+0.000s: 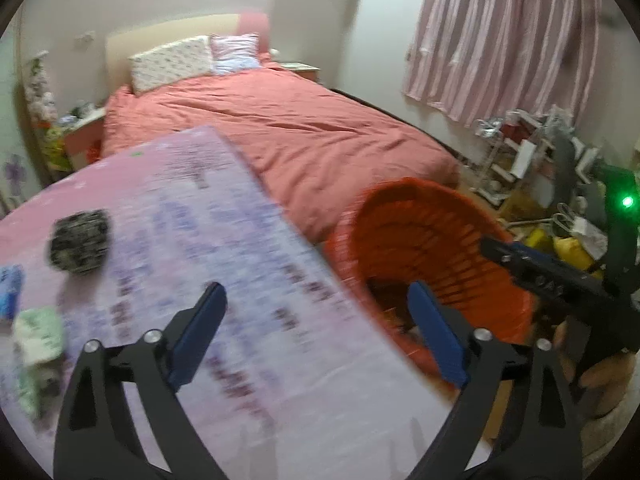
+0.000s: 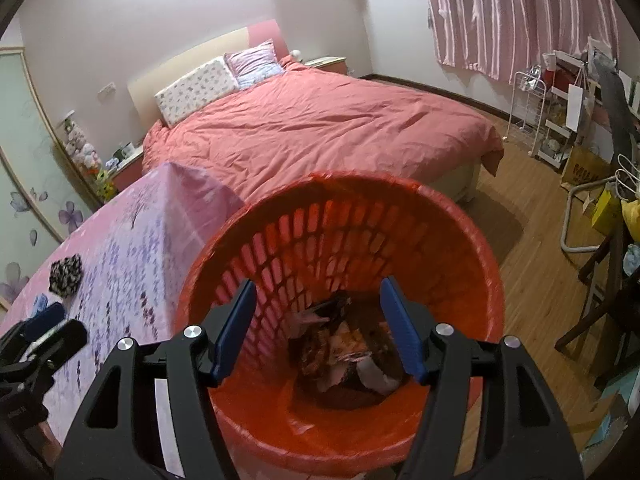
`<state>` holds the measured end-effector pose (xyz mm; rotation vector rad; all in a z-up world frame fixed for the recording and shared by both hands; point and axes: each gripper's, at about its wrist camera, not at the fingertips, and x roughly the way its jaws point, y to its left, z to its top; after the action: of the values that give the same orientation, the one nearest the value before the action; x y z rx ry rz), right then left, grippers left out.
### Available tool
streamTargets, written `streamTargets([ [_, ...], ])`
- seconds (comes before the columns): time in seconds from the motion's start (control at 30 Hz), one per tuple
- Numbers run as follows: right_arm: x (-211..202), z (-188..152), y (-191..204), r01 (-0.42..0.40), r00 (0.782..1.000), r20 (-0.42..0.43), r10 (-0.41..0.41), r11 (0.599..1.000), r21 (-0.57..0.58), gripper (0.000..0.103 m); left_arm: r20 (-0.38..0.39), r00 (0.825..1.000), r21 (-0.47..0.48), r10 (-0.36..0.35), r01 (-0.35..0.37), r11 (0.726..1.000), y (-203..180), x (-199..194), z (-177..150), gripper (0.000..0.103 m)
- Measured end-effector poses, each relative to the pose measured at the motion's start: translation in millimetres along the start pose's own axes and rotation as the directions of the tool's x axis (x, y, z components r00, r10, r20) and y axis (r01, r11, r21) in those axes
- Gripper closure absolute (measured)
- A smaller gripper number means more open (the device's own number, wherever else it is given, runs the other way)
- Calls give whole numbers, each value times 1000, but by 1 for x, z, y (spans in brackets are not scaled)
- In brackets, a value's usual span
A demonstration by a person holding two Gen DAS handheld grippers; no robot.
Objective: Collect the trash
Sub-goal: 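Open both tools to drop the scarf and slotted piece into the basket, then move both tools back over the bed toward the green sock and cream tube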
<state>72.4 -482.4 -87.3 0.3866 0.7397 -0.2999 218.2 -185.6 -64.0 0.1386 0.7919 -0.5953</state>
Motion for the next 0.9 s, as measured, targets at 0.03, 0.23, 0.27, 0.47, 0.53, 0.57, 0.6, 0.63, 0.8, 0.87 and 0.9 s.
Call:
streamTargets([
  [0.03, 0, -2, 4, -3, 1000, -5, 3, 1000, -6, 37, 4, 1000, -3, 30, -30, 1000, 10, -6, -6, 10],
  [0.23, -3, -14, 35, -37, 999, -36, 34, 997, -66, 37, 1, 981, -78, 194, -193, 978, 83, -41, -36, 10],
  [0.27, -4, -17, 40, -42, 998, -39, 39, 996, -78, 37, 2, 975, -101, 223, -221, 970, 99, -48, -40, 10],
  [0.47, -5, -31, 86, -84, 995, -61, 74, 979, -183, 37, -16, 951, -290, 309, -300, 909, 181, -77, -64, 12],
  [0.53, -6, -36, 103, -105, 993, -73, 91, 971, -216, 37, -27, 954, -339, 298, -289, 895, 199, -79, -66, 20],
  [0.57, -7, -38, 109, -111, 993, -75, 96, 967, -228, 37, -30, 956, -352, 292, -283, 892, 204, -79, -66, 21],
  [0.6, -8, -41, 117, -118, 992, -77, 102, 962, -246, 37, -31, 956, -357, 291, -282, 890, 206, -78, -68, 23],
  [0.63, -9, -43, 122, -122, 991, -78, 105, 959, -257, 37, -33, 956, -356, 291, -283, 890, 207, -75, -67, 27],
  [0.8, -13, -54, 155, -147, 988, -88, 124, 933, -328, 37, -71, 968, -381, 240, -249, 890, 217, -58, -74, 65],
  [0.87, -16, -58, 165, -152, 988, -89, 128, 924, -351, 37, -60, 969, -390, 238, -243, 888, 219, -62, -78, 72],
  [0.9, -16, -60, 169, -154, 987, -89, 130, 920, -360, 37, -53, 970, -390, 239, -240, 889, 220, -65, -80, 76],
])
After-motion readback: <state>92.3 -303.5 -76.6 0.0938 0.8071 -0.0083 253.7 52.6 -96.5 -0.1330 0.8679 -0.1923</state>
